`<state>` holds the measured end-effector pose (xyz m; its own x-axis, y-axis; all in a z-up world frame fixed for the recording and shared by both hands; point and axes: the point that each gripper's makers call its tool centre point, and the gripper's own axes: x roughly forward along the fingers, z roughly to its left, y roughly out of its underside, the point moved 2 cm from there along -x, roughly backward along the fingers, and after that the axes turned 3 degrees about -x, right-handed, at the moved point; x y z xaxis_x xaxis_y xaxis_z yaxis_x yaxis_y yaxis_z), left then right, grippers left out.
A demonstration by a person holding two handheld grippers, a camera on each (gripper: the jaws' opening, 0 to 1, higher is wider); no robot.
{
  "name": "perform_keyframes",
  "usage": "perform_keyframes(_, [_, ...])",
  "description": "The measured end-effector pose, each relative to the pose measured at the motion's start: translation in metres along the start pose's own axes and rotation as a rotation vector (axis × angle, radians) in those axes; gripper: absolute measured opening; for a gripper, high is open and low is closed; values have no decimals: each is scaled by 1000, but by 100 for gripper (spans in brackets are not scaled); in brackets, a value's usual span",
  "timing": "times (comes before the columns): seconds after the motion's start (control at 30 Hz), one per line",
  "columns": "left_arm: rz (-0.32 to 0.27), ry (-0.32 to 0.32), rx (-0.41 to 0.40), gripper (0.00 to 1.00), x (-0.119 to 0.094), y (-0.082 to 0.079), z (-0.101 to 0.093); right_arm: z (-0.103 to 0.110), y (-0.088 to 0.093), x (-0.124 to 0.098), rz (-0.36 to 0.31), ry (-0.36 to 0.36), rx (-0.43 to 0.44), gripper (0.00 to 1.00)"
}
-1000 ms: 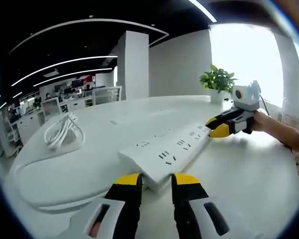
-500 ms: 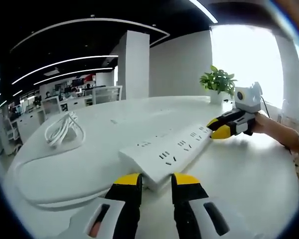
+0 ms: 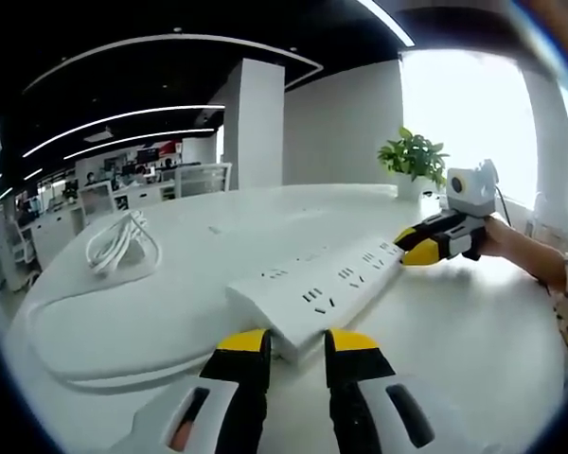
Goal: Straighten the power strip on the desk, plug the charger into it
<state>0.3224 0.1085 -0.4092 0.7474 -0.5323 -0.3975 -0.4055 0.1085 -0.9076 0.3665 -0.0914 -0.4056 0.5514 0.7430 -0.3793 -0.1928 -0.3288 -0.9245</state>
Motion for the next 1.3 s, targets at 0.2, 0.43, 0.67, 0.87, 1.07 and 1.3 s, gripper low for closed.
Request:
perform_keyframes(0.2, [-5,9,-15,22,-4,2,-2,3,1,-4,3,-3,4,21])
perform_keyframes(0.43, [-3,15,-14,22,-8,4,-4,7,2,-8,6,-5,3,21])
perform_keyframes(0.67, [-12,26,-26,21,-13,7,-7,12,4,-12,0,-7,12,21])
perform_keyframes(0.87, [-14,32,-25,20,-16,10,-11,16,5,-16,-1,-6,19,20])
perform_keyframes(1.07, [-11,37,-25,20,-17,10,-12,19,7,-19,-2,-2,18,20])
perform_keyframes(1.3, [-9,39,-21,20,-18,10,-15,24,9,-24,13,15,-18,20])
